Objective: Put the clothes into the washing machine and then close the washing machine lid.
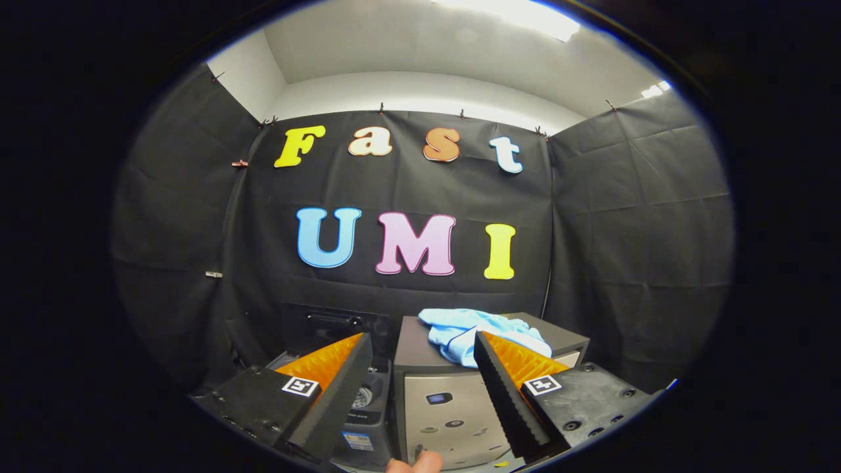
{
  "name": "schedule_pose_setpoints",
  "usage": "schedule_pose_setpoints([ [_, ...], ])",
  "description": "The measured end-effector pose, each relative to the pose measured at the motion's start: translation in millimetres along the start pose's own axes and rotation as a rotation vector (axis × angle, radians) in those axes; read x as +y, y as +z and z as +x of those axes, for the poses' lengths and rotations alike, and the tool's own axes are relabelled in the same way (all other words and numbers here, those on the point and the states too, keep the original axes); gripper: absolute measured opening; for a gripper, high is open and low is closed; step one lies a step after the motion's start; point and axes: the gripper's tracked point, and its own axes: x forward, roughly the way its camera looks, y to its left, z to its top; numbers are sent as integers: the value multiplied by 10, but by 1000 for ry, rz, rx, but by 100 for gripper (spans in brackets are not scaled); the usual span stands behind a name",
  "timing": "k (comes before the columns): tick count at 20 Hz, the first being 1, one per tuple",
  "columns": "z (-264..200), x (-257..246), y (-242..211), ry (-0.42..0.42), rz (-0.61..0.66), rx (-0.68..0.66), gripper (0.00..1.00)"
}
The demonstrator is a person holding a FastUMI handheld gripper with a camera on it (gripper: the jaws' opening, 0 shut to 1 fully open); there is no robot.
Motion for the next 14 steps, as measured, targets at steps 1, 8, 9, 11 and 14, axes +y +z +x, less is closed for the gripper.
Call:
schedule_pose_setpoints([
  [1,63,-88,-9,-15,2,10,97],
  [8,671,-898,105,-171,-22,88,97],
  [9,795,-1026,138,-206,-20,110,98],
  [11,1079,-1094,175,-208,27,166,97],
  [14,1588,-1215,46,-216,71,281,99],
])
